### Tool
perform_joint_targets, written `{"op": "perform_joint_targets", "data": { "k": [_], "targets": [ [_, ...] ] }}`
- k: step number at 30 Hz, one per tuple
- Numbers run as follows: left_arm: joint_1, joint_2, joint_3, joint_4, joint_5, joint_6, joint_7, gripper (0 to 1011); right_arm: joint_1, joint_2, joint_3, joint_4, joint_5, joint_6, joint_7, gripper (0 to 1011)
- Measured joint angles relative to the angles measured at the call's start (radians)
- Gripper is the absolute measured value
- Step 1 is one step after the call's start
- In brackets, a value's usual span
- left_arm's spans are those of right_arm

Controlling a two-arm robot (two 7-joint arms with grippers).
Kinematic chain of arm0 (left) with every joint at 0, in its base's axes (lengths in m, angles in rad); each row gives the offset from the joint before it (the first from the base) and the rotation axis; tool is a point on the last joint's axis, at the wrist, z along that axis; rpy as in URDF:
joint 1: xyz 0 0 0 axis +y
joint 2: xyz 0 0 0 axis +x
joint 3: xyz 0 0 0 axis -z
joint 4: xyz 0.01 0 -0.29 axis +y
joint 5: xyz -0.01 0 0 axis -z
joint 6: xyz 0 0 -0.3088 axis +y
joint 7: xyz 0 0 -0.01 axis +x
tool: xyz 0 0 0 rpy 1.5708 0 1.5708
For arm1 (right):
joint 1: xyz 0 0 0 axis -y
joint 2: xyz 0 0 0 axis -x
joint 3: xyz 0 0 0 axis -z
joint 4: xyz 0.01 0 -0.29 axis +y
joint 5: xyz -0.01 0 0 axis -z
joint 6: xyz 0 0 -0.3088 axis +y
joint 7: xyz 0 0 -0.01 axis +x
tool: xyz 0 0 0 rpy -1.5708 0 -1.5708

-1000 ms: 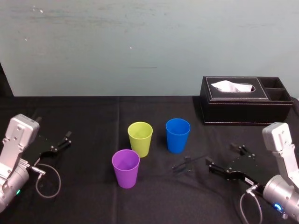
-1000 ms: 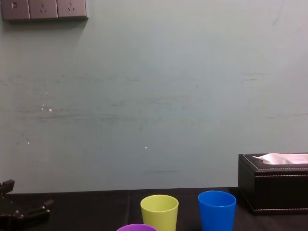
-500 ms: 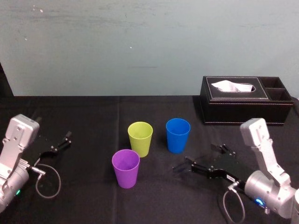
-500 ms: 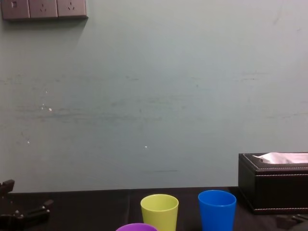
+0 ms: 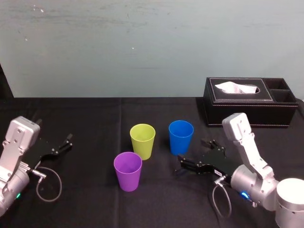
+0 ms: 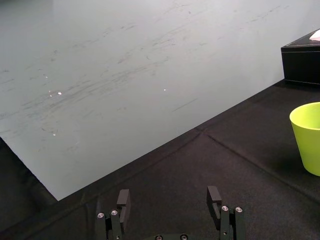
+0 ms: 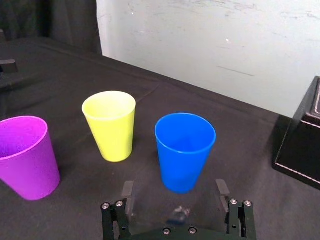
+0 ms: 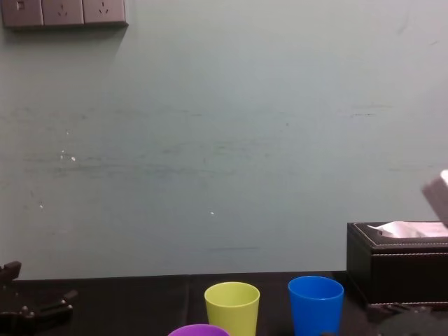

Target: Stack the three plastic cups sequentially using one hand.

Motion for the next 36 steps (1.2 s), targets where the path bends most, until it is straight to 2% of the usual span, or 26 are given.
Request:
{"op": "perform_joint_targets", "data": {
  "k": [5, 10, 15, 36],
  "targets": [
    [0.000, 0.000, 0.000, 0.000, 0.000, 0.000, 0.000, 1000, 0.022, -0.027, -0.004, 0.027, -0.021, 0.008, -0.008, 1003],
    [0.000, 0.000, 0.000, 0.000, 0.000, 0.000, 0.000, 1000, 0.053, -0.060, -0.009, 0.082, -0.044, 0.008, -0.008, 1003],
    [0.000, 0.000, 0.000, 0.000, 0.000, 0.000, 0.000, 1000, 0.072, -0.083, -0.006, 0.122, -0.061, -0.011, -0.005, 1003],
    [0.000, 0.000, 0.000, 0.000, 0.000, 0.000, 0.000, 1000, 0.116, -0.148, 0.023, 0.215, -0.105, -0.044, 0.025, 1003]
  ]
}}
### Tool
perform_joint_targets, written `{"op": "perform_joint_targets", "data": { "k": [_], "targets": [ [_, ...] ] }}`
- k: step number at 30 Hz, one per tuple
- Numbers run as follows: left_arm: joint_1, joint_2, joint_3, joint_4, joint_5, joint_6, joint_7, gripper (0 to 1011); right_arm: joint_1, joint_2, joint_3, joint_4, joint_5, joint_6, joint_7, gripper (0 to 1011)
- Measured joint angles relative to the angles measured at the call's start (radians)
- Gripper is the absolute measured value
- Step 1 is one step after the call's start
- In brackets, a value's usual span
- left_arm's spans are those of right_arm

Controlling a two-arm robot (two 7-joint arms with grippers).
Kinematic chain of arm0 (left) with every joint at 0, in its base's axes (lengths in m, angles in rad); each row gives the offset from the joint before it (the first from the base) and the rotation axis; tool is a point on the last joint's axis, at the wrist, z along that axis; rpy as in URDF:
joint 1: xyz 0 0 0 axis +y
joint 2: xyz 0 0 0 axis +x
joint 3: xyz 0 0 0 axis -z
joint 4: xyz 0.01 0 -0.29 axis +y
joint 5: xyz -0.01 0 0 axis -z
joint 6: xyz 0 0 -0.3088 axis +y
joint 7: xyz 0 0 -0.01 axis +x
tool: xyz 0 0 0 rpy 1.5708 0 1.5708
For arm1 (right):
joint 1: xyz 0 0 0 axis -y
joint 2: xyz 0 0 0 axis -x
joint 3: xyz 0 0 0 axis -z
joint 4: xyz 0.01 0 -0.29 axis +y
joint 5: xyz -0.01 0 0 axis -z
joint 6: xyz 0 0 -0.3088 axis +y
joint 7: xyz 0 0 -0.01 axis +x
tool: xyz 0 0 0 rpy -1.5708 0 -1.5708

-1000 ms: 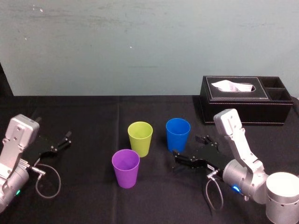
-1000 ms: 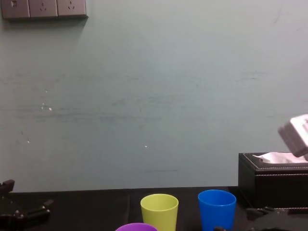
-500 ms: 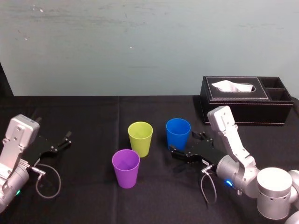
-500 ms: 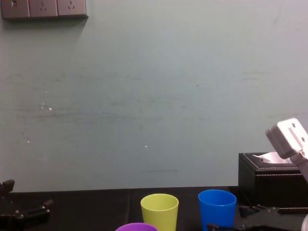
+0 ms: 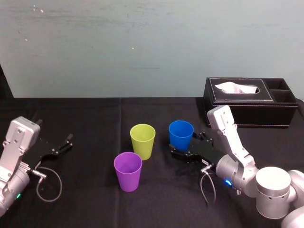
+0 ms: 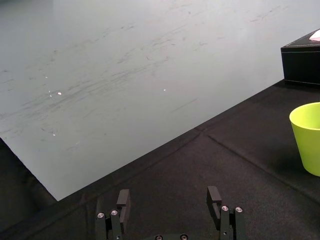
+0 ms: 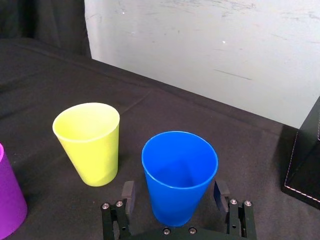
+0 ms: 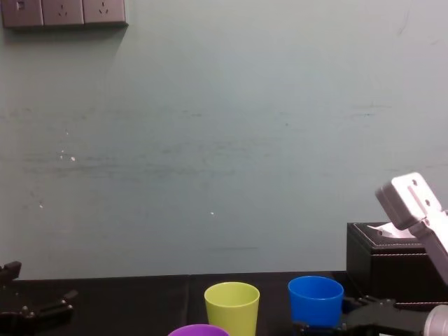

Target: Stack the three plastic cups sequentially using one hand.

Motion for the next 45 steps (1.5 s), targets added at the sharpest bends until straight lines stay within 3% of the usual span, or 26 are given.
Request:
{"op": "perform_joint_targets", "data": {
  "k": [18, 45],
  "targets": [
    [0.000, 0.000, 0.000, 0.000, 0.000, 0.000, 0.000, 1000, 0.015, -0.050, 0.035, 0.059, -0.034, -0.030, 0.014, 1003],
    [0.000, 0.000, 0.000, 0.000, 0.000, 0.000, 0.000, 1000, 0.040, -0.089, 0.065, 0.119, -0.067, -0.057, 0.036, 1003]
  ]
}}
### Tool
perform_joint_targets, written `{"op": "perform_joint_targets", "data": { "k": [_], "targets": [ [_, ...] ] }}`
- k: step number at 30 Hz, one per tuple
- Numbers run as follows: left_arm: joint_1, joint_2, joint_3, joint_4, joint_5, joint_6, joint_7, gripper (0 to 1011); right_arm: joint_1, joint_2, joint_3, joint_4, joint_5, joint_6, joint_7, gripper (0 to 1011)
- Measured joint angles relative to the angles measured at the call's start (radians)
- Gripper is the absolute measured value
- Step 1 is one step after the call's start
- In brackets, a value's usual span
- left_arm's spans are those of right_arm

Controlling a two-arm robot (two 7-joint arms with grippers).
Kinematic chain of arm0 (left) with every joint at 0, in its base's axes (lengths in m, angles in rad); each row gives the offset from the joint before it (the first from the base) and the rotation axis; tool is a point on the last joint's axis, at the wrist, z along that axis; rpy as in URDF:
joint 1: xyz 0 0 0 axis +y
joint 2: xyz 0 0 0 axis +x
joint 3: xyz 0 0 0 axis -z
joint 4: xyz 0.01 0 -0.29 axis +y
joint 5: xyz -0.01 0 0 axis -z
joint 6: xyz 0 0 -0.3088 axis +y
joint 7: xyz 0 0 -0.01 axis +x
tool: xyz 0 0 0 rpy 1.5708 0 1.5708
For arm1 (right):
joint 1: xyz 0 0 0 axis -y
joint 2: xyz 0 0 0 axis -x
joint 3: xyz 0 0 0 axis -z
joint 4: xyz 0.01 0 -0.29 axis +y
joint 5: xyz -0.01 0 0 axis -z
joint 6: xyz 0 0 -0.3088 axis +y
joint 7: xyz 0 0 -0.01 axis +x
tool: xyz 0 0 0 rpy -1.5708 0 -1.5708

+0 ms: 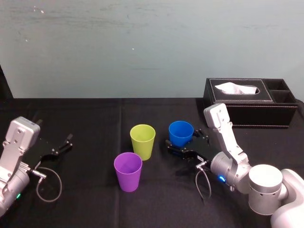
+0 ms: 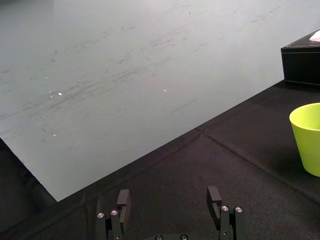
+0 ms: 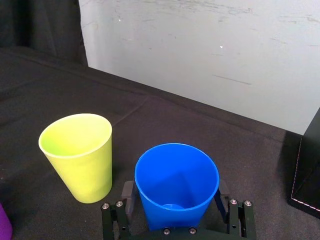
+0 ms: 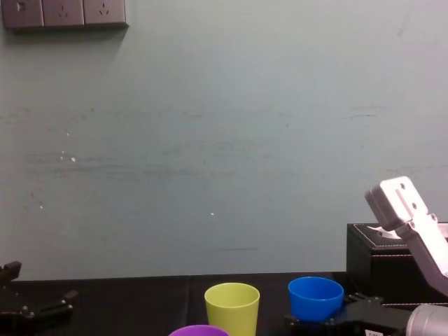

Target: Stack the three plastic cups sequentially using one hand.

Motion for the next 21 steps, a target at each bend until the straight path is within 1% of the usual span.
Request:
{"op": "perform_joint_targets", "data": {
  "k": [6, 8, 12, 13, 15, 17, 21],
  "targets": [
    [0.000, 0.000, 0.000, 0.000, 0.000, 0.000, 0.000, 1000, 0.000, 0.001, 0.000, -0.002, 0.001, 0.000, 0.000, 1003],
    [0.000, 0.000, 0.000, 0.000, 0.000, 0.000, 0.000, 1000, -0.001, 0.001, 0.000, -0.003, 0.001, 0.000, 0.000, 985],
    [0.000, 0.000, 0.000, 0.000, 0.000, 0.000, 0.000, 1000, -0.002, 0.001, -0.001, -0.004, 0.002, 0.000, 0.000, 913],
    [0.000, 0.000, 0.000, 0.000, 0.000, 0.000, 0.000, 1000, -0.002, 0.002, -0.001, -0.004, 0.002, 0.000, 0.000, 865],
    [0.000, 0.000, 0.000, 0.000, 0.000, 0.000, 0.000, 1000, -0.002, 0.002, -0.001, -0.004, 0.002, 0.000, 0.000, 840],
    [0.000, 0.000, 0.000, 0.000, 0.000, 0.000, 0.000, 1000, -0.002, 0.002, -0.001, -0.005, 0.002, 0.000, 0.000, 768],
    [0.000, 0.000, 0.000, 0.000, 0.000, 0.000, 0.000, 1000, -0.002, 0.002, -0.002, -0.005, 0.003, 0.000, -0.001, 734]
  ]
}}
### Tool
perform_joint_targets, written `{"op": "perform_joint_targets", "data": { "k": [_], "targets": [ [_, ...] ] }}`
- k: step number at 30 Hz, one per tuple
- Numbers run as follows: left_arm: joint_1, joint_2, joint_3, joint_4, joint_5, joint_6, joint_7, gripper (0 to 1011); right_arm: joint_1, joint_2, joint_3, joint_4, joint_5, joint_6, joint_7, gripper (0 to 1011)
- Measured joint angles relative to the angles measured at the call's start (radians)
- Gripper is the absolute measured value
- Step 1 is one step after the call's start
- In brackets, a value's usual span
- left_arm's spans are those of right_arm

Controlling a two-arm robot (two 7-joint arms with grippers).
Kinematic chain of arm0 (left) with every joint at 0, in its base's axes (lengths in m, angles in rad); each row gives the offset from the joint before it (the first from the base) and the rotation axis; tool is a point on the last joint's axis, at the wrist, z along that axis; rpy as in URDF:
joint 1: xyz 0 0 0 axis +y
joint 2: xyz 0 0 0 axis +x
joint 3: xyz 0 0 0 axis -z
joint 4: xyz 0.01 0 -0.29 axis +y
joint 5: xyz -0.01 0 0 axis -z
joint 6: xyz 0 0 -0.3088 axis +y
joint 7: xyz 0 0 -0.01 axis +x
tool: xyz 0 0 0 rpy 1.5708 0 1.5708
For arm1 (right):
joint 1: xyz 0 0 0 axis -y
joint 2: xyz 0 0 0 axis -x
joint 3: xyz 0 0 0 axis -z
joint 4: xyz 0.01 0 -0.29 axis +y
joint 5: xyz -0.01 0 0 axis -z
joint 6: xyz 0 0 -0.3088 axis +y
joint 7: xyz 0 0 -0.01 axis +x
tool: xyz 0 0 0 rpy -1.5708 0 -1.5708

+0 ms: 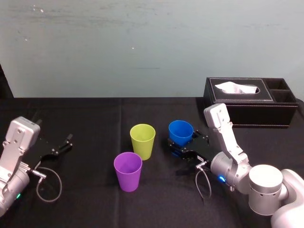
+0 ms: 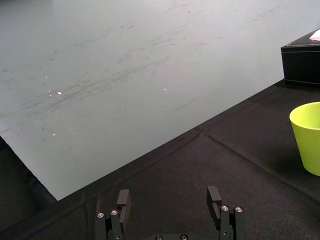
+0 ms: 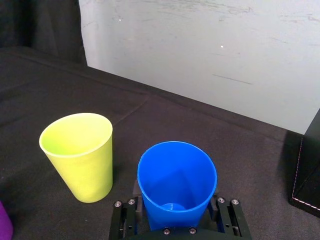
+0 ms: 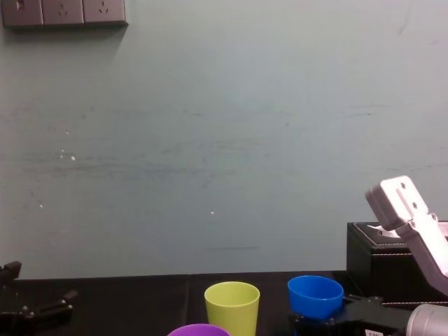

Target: Stack the three plastic cups sequentially using one hand.

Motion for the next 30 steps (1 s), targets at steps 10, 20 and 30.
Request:
{"op": "perform_joint_targets", "data": {
  "k": [10, 20, 30],
  "targets": [
    [0.000, 0.000, 0.000, 0.000, 0.000, 0.000, 0.000, 1000, -0.005, 0.005, -0.001, -0.015, -0.001, 0.006, 0.000, 717],
    [0.000, 0.000, 0.000, 0.000, 0.000, 0.000, 0.000, 1000, -0.021, 0.042, 0.008, -0.175, 0.001, 0.130, 0.016, 717],
    [0.000, 0.000, 0.000, 0.000, 0.000, 0.000, 0.000, 1000, 0.005, 0.048, 0.008, -0.292, 0.057, 0.234, 0.052, 718]
  ]
}}
